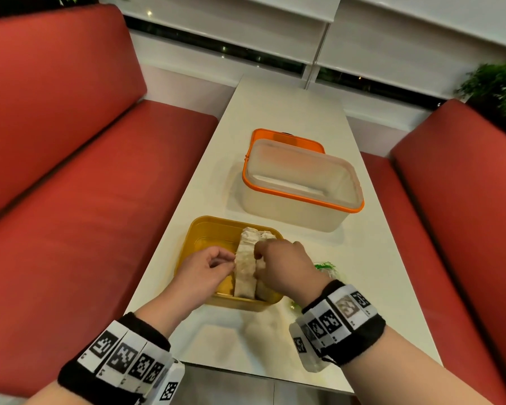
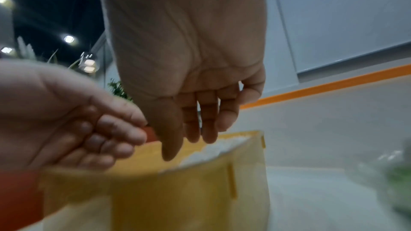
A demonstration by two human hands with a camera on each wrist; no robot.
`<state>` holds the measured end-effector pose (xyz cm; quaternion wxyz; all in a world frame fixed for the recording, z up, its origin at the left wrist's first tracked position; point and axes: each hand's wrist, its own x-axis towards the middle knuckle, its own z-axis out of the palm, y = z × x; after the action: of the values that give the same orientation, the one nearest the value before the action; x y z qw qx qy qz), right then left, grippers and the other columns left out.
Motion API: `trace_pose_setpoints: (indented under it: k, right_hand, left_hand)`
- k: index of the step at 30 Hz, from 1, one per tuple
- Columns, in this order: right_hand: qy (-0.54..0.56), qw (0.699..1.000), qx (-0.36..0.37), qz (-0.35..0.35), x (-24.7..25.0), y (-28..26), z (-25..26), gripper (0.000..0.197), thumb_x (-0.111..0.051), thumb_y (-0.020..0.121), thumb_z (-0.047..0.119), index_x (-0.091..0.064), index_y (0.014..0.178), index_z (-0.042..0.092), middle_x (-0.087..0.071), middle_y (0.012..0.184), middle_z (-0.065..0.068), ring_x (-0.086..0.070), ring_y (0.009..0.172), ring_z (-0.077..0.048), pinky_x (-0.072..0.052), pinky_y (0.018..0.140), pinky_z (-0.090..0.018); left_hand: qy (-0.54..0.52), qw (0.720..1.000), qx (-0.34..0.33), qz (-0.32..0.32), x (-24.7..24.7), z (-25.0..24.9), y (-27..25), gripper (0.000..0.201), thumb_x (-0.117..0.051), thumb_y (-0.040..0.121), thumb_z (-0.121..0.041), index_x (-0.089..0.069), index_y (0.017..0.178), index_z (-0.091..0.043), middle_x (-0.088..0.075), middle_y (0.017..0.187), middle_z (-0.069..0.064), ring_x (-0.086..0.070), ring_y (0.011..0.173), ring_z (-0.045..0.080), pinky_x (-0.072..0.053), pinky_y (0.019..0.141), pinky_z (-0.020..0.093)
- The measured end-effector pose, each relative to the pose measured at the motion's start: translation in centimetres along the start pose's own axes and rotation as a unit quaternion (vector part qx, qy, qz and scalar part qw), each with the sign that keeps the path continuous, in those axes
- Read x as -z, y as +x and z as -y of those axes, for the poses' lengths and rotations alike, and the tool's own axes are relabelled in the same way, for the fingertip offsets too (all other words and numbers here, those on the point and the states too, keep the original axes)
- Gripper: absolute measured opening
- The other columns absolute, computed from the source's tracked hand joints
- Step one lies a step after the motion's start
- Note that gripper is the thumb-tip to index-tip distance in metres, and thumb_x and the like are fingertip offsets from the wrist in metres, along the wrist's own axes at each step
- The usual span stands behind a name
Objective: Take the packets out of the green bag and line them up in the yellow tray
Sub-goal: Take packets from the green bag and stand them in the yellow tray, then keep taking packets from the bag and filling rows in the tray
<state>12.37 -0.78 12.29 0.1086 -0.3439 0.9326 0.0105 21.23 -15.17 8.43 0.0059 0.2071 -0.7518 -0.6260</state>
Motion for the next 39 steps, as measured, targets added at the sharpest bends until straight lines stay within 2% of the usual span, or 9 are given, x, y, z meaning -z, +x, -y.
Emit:
trace_pose_setpoints:
  k: [3,7,10,13,25,30,33,36,39]
  right_hand:
    - [0.089,0.992,-0.051,-0.075,1.1,-1.7,-2.7,0.023,-0.059,0.085,0.037,-0.061,0.103,0.022,-0.063,0.101,0.003,-0.057,0.093,-0.021,-0.045,0.080,-0.034]
    - [0.182,0.964,-0.126,-0.146,1.5,-5.1,-7.7,0.007,-0.060,0.086,0.028,-0.064,0.089,0.022,-0.063,0.085,0.008,-0.054,0.073,-0.010,-0.041,0.065,-0.025]
    - [0.209,0.948,-0.181,-0.159,0.4,-7.6,-11.0,0.003,-0.062,0.084,0.023,-0.064,0.086,0.022,-0.061,0.077,0.012,-0.050,0.067,-0.001,-0.035,0.058,-0.014]
    - [0.216,0.944,-0.211,-0.136,-1.6,-9.5,-12.7,0.005,-0.064,0.083,0.024,-0.064,0.087,0.025,-0.060,0.076,0.013,-0.052,0.068,-0.005,-0.035,0.058,-0.014]
    - [0.161,0.954,-0.206,-0.143,-5.0,-7.6,-10.8,0.042,-0.054,0.082,0.054,-0.058,0.107,0.020,-0.060,0.105,0.002,-0.053,0.102,-0.022,-0.042,0.083,-0.034]
    - [0.183,0.954,-0.202,-0.125,-4.5,-6.7,-11.5,0.011,-0.052,0.089,0.032,-0.055,0.089,0.021,-0.067,0.096,-0.003,-0.058,0.095,-0.028,-0.041,0.079,-0.033]
    - [0.222,0.948,-0.186,-0.128,-4.3,-6.9,-12.1,0.009,-0.054,0.089,0.028,-0.058,0.085,0.020,-0.067,0.090,-0.003,-0.059,0.090,-0.027,-0.045,0.079,-0.034]
    - [0.219,0.955,-0.164,-0.115,-4.7,-7.1,-12.1,0.012,-0.056,0.083,0.034,-0.049,0.077,0.026,-0.061,0.081,0.005,-0.056,0.085,-0.023,-0.040,0.075,-0.032]
    - [0.142,0.975,-0.128,-0.110,-5.5,-7.0,-11.7,0.022,-0.050,0.082,0.025,-0.036,0.065,0.022,-0.043,0.066,0.008,-0.044,0.079,-0.023,-0.028,0.069,-0.033]
  left_hand:
    - [-0.010,1.000,-0.014,-0.008,0.1,-0.4,-0.1,0.011,-0.065,0.086,-0.013,-0.067,0.088,-0.024,-0.070,0.089,0.000,-0.066,0.093,0.018,-0.050,0.089,0.039]
    - [0.012,0.999,-0.037,-0.005,-0.5,-1.3,-0.4,0.010,-0.065,0.086,-0.014,-0.066,0.089,-0.024,-0.069,0.088,-0.002,-0.064,0.091,0.015,-0.049,0.082,0.030]
    - [0.036,0.998,-0.058,0.018,-2.1,-2.1,-0.7,0.012,-0.064,0.087,-0.014,-0.065,0.088,-0.026,-0.069,0.090,-0.004,-0.065,0.091,0.014,-0.050,0.081,0.028]
    - [0.091,0.991,-0.084,0.052,-4.3,-2.9,-1.1,0.013,-0.064,0.087,-0.017,-0.065,0.090,-0.030,-0.068,0.090,-0.010,-0.063,0.089,0.003,-0.048,0.073,0.014]
    - [0.257,0.945,-0.132,0.152,-12.8,-4.0,-1.7,0.023,-0.058,0.088,-0.023,-0.064,0.110,-0.028,-0.061,0.102,-0.015,-0.052,0.087,0.000,-0.033,0.065,-0.002]
    - [0.314,0.924,-0.126,0.180,-14.0,-3.6,-1.7,0.029,-0.055,0.090,-0.026,-0.061,0.118,-0.025,-0.060,0.122,-0.009,-0.052,0.100,0.003,-0.035,0.080,0.009]
    - [0.320,0.922,-0.124,0.179,-14.2,-3.4,-1.8,0.030,-0.054,0.091,-0.027,-0.060,0.120,-0.026,-0.058,0.125,-0.010,-0.052,0.109,0.004,-0.034,0.085,0.010]
    - [0.324,0.921,-0.124,0.178,-14.4,-3.4,-1.8,0.028,-0.054,0.090,-0.027,-0.061,0.117,-0.027,-0.060,0.121,-0.009,-0.052,0.100,0.003,-0.035,0.080,0.011]
    - [0.331,0.919,-0.114,0.180,-14.6,-3.4,-1.9,0.027,-0.054,0.089,-0.028,-0.061,0.116,-0.029,-0.061,0.117,-0.008,-0.052,0.091,0.004,-0.037,0.075,0.014]
